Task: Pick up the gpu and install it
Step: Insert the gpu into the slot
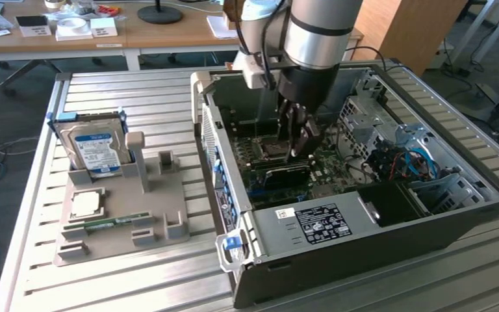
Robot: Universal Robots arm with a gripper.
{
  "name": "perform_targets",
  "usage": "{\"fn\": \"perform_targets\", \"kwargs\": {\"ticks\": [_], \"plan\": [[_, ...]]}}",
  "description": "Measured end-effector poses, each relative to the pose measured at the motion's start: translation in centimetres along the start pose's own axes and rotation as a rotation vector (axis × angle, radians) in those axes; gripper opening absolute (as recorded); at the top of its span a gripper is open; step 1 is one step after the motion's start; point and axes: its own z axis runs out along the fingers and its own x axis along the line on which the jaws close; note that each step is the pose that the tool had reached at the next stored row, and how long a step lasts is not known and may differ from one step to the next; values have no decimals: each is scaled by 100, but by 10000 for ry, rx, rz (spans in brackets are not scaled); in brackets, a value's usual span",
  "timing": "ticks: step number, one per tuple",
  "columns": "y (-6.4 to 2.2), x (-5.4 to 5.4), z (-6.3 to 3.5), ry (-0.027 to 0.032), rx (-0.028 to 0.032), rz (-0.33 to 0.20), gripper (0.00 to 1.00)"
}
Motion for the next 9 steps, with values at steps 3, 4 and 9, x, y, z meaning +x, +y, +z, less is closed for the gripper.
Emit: {"fn": "perform_targets", "kwargs": {"ticks": [3, 4, 9], "plan": [[0, 0, -33, -1, 0, 1, 57], [0, 0, -32, -2, 1, 1, 57], [0, 0, -34, 1, 0, -2, 57]]}}
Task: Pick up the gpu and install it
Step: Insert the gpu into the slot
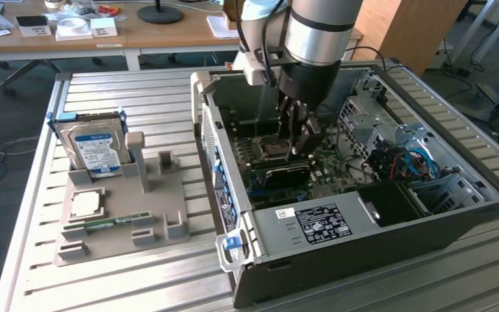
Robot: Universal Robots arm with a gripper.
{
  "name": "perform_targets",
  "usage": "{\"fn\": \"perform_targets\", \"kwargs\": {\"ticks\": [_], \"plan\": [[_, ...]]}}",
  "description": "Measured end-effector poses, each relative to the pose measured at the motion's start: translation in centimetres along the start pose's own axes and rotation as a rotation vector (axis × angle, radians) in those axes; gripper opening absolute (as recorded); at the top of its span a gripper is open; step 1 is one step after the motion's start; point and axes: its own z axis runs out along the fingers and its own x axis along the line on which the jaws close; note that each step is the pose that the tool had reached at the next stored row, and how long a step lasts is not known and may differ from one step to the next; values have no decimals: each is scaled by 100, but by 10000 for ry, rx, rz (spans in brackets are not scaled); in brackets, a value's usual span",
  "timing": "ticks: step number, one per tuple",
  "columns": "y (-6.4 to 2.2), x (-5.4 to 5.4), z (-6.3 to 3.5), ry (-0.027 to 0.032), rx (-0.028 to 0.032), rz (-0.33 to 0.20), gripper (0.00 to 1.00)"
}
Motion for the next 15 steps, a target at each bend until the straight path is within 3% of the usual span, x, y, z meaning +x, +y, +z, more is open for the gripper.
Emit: {"fn": "perform_targets", "kwargs": {"ticks": [8, 15], "plan": [[-1, -1, -41, -3, -2, -109, 57], [-4, -2, -168, -2, -2, -109, 57]]}}
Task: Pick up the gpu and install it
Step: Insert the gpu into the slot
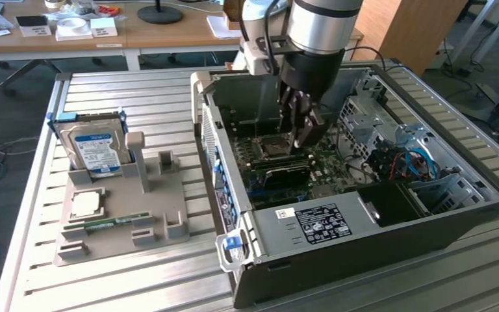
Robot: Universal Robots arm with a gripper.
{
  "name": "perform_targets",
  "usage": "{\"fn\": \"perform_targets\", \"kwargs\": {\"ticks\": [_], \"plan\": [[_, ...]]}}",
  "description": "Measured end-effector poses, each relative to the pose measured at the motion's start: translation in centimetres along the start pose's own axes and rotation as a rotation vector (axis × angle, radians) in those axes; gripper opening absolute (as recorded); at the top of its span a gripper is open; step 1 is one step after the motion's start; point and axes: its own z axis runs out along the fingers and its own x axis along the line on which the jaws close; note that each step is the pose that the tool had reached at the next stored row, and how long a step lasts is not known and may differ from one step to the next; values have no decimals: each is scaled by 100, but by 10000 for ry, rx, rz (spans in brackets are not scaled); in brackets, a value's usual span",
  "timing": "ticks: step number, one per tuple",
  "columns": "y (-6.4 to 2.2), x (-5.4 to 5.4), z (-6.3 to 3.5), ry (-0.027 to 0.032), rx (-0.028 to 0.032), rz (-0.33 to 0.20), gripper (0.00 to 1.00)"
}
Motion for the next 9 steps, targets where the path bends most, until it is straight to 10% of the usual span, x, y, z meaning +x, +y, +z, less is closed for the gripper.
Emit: {"fn": "perform_targets", "kwargs": {"ticks": [9], "plan": [[-1, -1, -57, -1, 1, 0, 57]]}}
